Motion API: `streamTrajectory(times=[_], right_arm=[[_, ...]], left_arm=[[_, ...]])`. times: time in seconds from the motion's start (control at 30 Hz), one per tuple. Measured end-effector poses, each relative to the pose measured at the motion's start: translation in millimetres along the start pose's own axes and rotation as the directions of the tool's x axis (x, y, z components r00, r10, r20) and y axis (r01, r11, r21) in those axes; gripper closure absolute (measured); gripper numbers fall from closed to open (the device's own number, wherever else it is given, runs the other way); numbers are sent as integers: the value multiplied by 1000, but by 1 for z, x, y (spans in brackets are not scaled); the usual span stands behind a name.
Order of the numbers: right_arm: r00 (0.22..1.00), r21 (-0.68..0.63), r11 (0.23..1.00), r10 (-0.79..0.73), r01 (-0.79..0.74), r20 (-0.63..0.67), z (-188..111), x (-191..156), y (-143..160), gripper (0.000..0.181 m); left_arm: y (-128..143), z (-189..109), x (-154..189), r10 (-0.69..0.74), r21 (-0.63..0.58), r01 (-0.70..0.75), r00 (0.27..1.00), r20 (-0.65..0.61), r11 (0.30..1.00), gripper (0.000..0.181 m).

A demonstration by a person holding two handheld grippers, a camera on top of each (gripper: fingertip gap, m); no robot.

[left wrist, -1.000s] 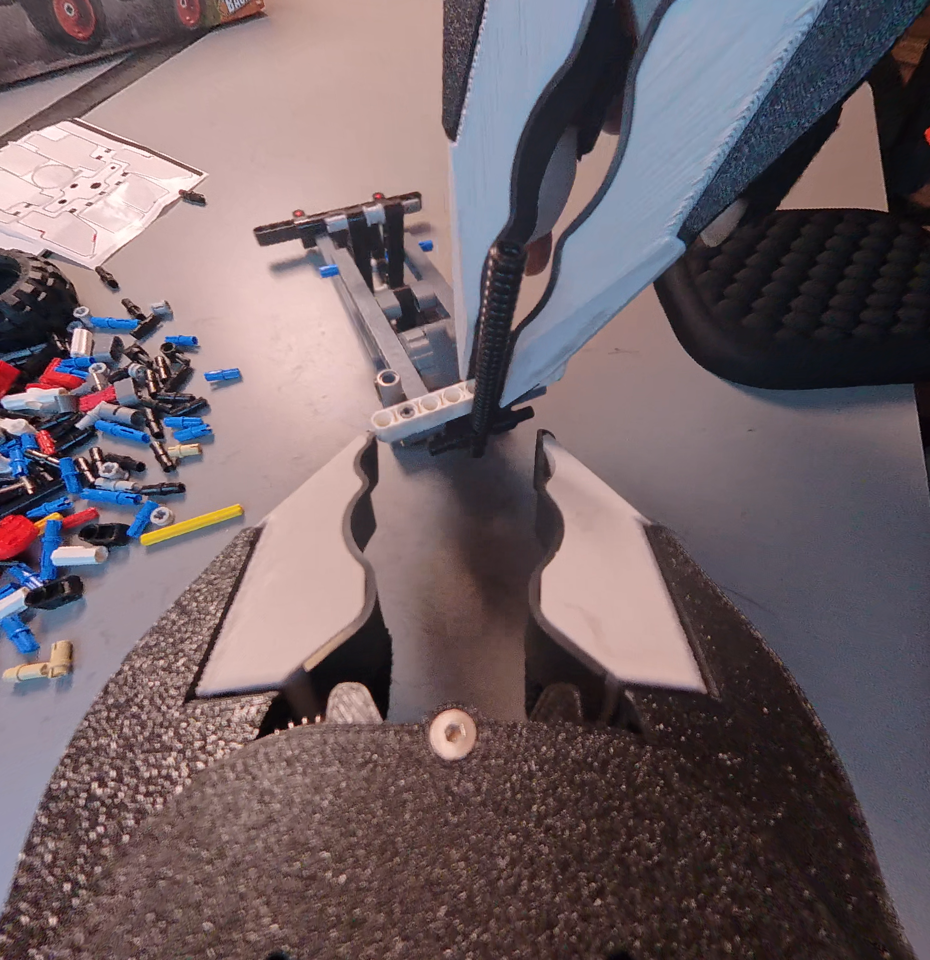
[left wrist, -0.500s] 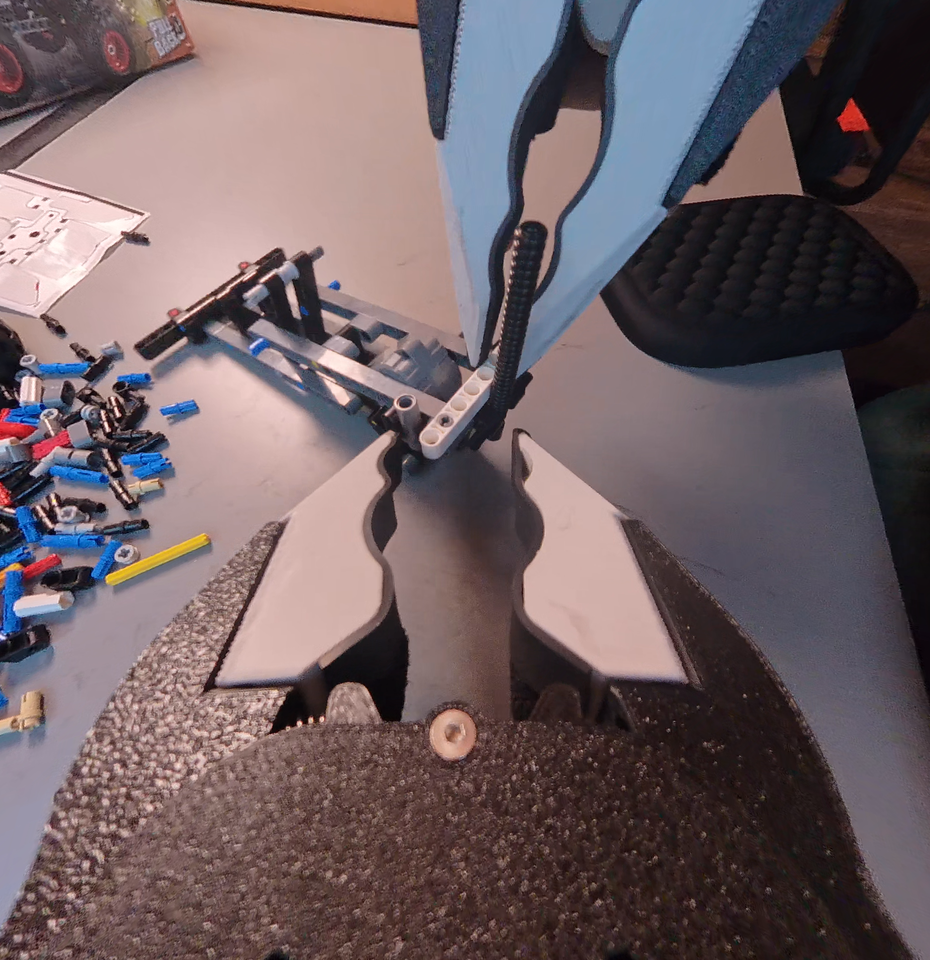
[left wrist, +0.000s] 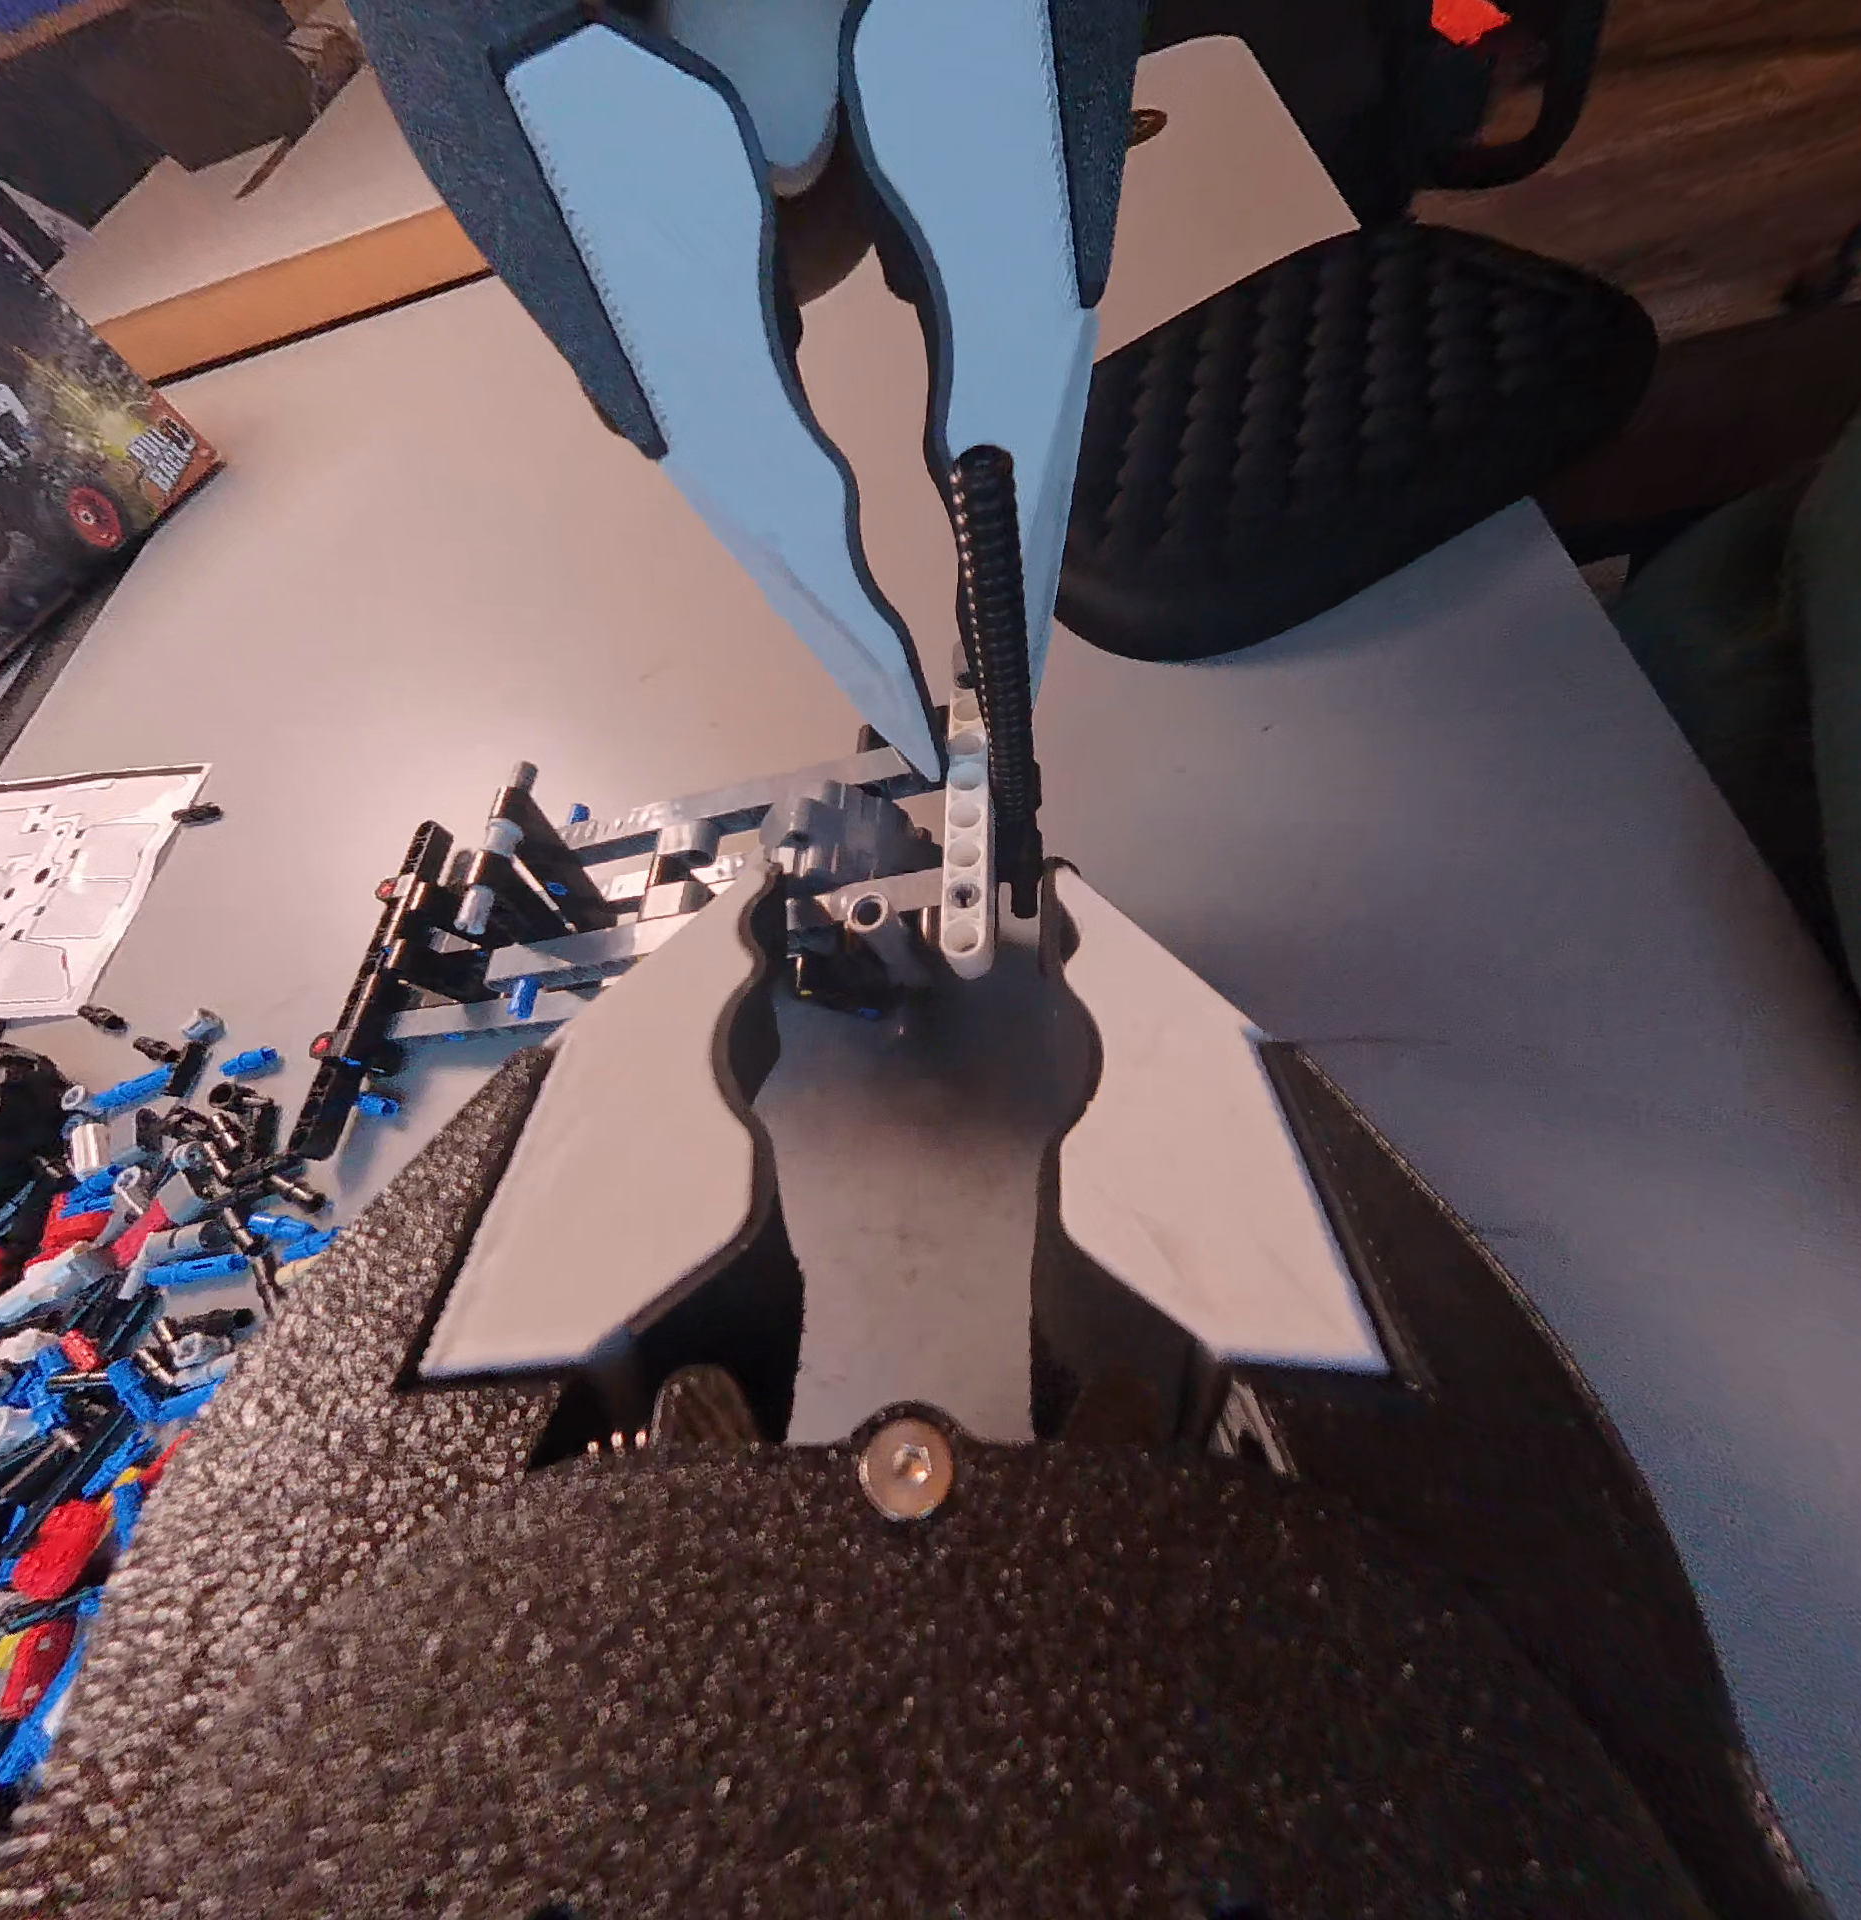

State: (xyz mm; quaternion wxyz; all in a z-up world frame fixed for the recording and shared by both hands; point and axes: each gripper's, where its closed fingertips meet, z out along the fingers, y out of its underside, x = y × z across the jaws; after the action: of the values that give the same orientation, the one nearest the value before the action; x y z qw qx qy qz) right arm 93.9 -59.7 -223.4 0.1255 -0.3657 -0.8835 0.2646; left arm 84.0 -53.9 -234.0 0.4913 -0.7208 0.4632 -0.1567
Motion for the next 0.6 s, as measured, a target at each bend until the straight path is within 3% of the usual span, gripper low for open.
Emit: streamTrajectory(times=[0.2, 0.6], right_arm=[[999, 60, 998, 29, -30, 18, -1, -1, -1, 175], [983, 282, 943, 179, -179, 25, -4, 2, -3, 177]], left_arm=[[2, 0, 2, 82, -46, -81, 996, 19, 996, 140], [3, 1, 3, 82, -56, -80, 996, 42, 995, 147]])
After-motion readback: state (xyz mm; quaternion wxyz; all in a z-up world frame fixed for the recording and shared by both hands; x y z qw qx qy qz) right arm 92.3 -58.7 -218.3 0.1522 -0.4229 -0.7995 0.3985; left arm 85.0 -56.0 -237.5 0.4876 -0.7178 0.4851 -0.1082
